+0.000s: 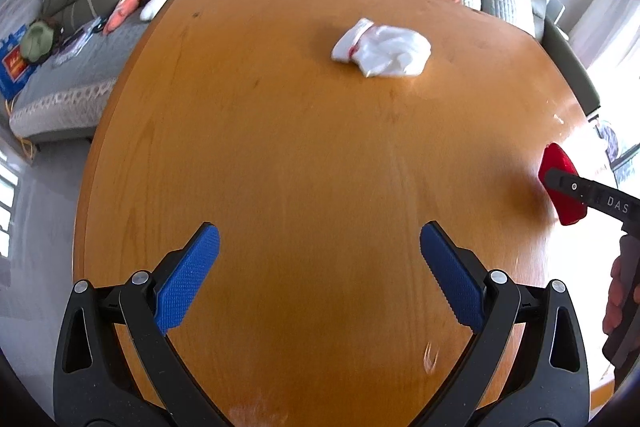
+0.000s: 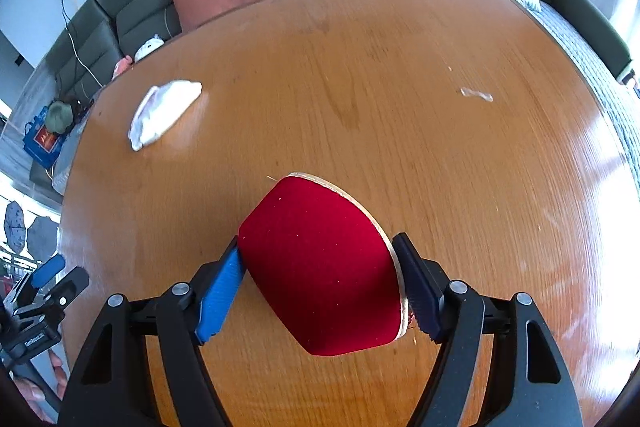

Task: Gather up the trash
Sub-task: 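Grasp the white tissue with the left tool while the right tool holds the red paddle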

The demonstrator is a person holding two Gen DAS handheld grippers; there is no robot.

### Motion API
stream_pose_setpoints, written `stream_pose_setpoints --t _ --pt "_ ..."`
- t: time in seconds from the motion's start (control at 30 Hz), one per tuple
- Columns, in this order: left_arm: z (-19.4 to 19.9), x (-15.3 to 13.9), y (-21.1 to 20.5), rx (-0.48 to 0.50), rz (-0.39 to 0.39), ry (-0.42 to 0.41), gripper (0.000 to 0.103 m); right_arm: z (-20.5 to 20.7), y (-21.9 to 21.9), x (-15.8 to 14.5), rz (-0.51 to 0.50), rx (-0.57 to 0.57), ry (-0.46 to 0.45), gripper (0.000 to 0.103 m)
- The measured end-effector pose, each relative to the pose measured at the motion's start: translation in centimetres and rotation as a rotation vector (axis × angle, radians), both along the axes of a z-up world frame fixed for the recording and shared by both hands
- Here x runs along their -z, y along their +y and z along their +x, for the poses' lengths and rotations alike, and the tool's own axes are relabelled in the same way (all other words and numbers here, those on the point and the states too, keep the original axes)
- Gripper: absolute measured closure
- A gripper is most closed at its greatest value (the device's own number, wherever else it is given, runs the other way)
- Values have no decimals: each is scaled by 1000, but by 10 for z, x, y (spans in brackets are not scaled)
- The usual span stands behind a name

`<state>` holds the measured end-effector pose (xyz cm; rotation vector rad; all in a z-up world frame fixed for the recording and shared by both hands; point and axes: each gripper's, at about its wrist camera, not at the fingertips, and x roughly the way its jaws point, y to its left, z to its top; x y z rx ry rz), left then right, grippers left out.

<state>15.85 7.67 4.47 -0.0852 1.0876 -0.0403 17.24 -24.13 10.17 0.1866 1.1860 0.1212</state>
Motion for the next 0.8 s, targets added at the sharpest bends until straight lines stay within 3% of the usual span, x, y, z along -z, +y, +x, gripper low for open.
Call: stream_pose_setpoints --t 0.23,0.4,0.73,0.77,0.8 --pt "48 3 -16 30 -6 -19 6 19 7 4 47 -11 8 28" --pt "85 3 -31 88 15 -40 6 24 8 9 45 -10 6 28" --pt "144 15 -56 116 22 -46 6 34 9 10 41 -28 7 28" --pt "149 17 -59 118 37 -46 9 35 9 10 42 -28 8 28" --pt "151 19 -60 120 46 -43 19 35 9 10 43 -27 5 28"
